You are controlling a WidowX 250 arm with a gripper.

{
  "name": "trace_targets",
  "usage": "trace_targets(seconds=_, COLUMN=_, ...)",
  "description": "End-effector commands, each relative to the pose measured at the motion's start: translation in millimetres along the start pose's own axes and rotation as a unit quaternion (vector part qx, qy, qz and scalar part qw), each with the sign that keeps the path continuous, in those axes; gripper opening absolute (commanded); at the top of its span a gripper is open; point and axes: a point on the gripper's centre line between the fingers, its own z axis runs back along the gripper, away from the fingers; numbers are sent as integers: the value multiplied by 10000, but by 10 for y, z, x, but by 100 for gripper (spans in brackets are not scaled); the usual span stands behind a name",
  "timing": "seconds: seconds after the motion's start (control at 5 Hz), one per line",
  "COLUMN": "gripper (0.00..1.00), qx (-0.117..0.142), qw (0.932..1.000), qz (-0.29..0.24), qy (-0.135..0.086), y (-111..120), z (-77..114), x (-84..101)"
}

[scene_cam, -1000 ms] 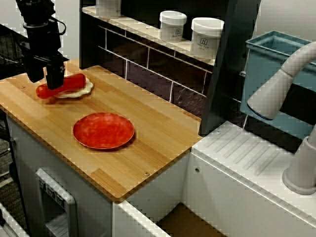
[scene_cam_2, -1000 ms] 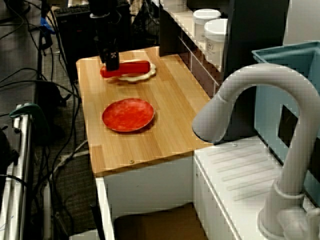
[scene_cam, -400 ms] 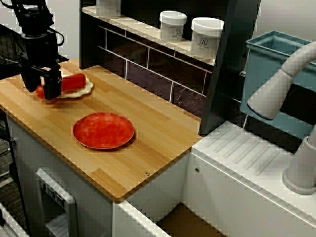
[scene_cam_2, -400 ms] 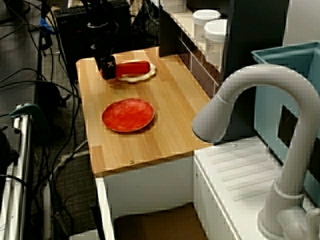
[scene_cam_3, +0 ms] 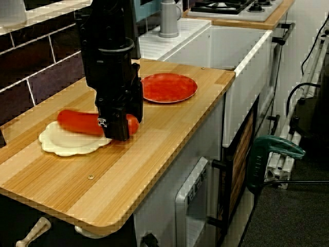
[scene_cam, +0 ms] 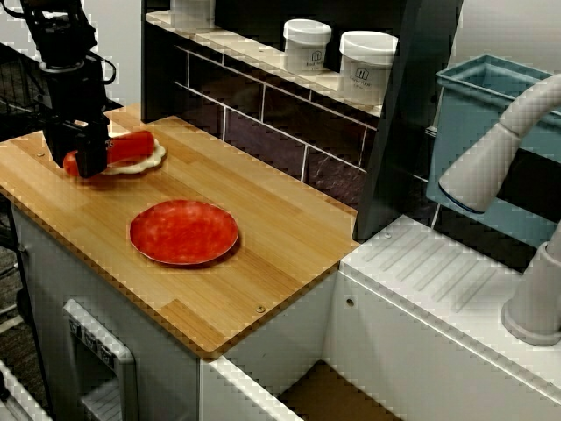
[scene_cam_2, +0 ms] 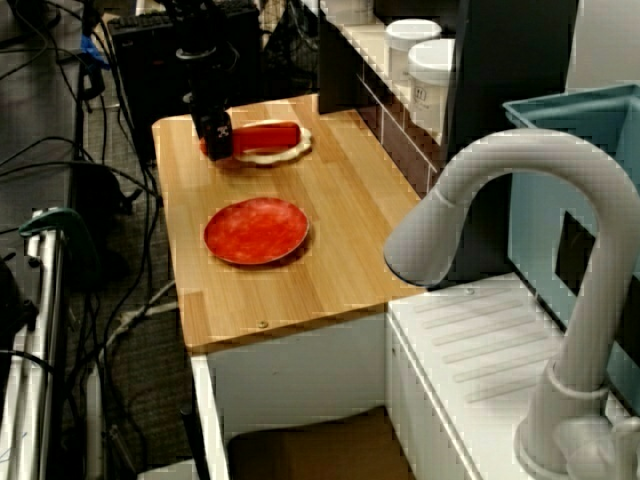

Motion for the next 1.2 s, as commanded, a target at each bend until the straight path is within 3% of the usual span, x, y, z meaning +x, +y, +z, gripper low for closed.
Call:
trace_targets(seconds=0.0, gripper=0, qx=49, qw=9999, qz=-43, qy=-156, y=45, z=149, x=4)
trace_targets(seconds=0.2, gripper=0, qx=-51, qw=9996, qz=-173, qy=-208, y=75, z=335, x=49)
trace_targets(seconds=0.4, gripper=0, qx=-231, qw=9975, qz=-616, qy=-276, y=11, z=667, x=105)
trace_targets(seconds=0.6, gripper=0, qx=-452, qw=9893, qz=-1317, qy=-435, y=-98, z=926, x=45)
trace_targets(seconds=0.8, gripper=0, qx=-431, qw=9752, qz=-2056, qy=-691, y=-256, z=1008, x=-94)
trace_targets(seconds=1.0, gripper=0, qx=-509, qw=9629, qz=-2573, qy=-642, y=-432, z=953, x=-218)
